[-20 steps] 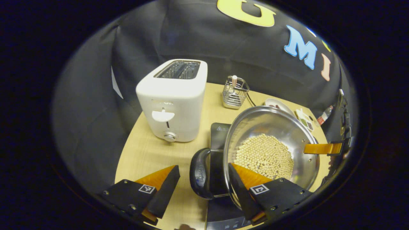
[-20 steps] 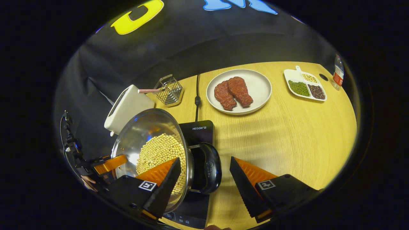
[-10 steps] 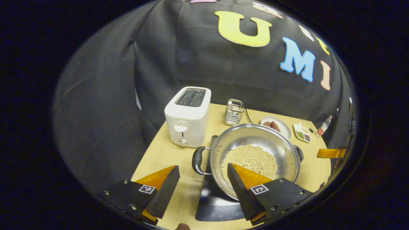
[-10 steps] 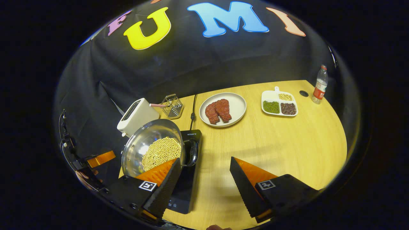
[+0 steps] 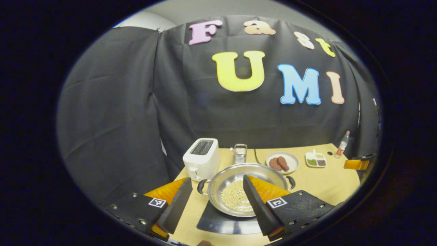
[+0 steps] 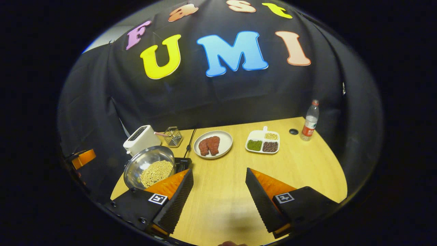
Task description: First push the handle of the pot to place it horizontally, then grasp the pot with both hands and set it on the induction cooktop.
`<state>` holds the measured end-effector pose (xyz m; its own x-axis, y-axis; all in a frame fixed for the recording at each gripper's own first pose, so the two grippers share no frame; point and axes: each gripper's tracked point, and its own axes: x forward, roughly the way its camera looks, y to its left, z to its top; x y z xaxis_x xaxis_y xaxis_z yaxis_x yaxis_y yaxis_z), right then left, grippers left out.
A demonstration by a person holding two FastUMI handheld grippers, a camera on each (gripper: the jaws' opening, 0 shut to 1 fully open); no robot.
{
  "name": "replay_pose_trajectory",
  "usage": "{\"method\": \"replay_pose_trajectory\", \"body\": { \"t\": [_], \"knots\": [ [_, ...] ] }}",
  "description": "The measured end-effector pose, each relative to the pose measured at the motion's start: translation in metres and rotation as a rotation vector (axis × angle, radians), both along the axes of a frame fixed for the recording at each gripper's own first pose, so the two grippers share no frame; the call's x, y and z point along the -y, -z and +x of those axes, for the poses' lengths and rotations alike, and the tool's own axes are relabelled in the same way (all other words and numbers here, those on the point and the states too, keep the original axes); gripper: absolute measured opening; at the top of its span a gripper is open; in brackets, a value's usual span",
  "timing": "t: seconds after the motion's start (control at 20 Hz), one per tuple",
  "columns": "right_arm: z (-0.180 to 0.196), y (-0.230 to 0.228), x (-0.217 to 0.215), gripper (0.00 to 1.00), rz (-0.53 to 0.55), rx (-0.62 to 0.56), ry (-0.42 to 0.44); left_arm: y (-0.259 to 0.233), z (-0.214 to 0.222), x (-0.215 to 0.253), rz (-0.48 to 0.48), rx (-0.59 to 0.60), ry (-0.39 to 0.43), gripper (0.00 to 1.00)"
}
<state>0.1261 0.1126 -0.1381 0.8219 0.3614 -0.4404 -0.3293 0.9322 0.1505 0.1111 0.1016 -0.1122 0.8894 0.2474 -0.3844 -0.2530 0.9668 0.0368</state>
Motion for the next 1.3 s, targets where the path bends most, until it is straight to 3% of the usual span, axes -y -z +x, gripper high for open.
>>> {"method": "replay_pose_trajectory", "body": {
  "t": [0.55, 0.9, 1.2, 1.3],
  "knots": [
    [-0.054, -0.111, 0.161, 0.98, -0.043, 0.432, 0.102, -0.129, -0.081, 0.192, -0.03, 0.385, 0.051, 0.87],
    [-0.103, -0.081, 0.222, 0.98, -0.044, 0.4, 0.137, -0.114, -0.157, 0.251, -0.091, 0.325, 0.026, 0.87],
    [-0.109, -0.093, 0.221, 0.98, -0.021, 0.359, 0.169, -0.114, -0.17, 0.24, -0.064, 0.304, 0.044, 0.9],
    [-0.109, -0.098, 0.216, 0.98, -0.018, 0.345, 0.183, -0.113, -0.175, 0.235, -0.066, 0.292, 0.066, 0.87]
  ]
}}
